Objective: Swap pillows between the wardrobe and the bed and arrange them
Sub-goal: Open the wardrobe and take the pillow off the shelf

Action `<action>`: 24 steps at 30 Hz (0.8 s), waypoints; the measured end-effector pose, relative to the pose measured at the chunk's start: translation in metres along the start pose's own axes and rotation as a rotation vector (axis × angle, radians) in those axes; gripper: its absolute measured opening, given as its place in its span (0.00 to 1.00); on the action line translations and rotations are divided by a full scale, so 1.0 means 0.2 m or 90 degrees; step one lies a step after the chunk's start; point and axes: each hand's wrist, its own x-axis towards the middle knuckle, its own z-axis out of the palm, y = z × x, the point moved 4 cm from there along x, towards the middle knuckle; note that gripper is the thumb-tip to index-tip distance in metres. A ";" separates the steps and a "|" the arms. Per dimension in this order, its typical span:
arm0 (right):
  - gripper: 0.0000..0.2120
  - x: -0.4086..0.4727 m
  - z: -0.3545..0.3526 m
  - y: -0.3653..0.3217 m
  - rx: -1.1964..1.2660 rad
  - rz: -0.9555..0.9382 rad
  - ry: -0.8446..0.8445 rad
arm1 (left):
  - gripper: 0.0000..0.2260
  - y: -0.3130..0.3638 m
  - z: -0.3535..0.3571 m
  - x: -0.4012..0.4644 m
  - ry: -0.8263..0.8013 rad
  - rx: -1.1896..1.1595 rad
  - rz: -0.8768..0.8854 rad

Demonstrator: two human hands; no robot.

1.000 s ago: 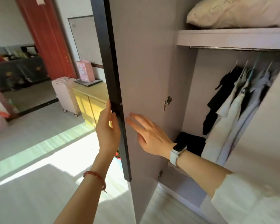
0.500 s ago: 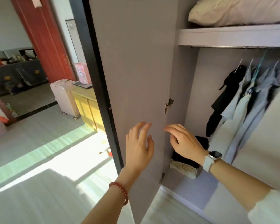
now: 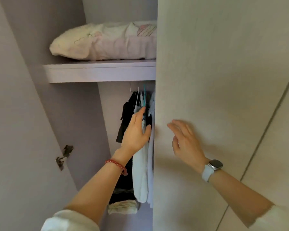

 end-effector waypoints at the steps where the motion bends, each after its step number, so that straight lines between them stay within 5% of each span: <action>1: 0.22 0.01 -0.01 0.03 -0.010 0.003 0.003 | 0.31 0.02 0.06 0.06 -0.029 -0.039 0.001; 5: 0.25 0.01 0.01 0.06 -0.024 -0.002 0.000 | 0.39 0.11 0.19 0.17 -0.115 -0.270 -0.056; 11: 0.25 -0.09 -0.01 -0.01 -0.010 0.048 0.031 | 0.26 0.17 0.09 0.07 -0.120 -0.368 -0.067; 24: 0.24 -0.78 -0.38 -0.37 0.072 0.231 0.229 | 0.31 0.69 0.00 -0.55 -0.374 -0.372 0.249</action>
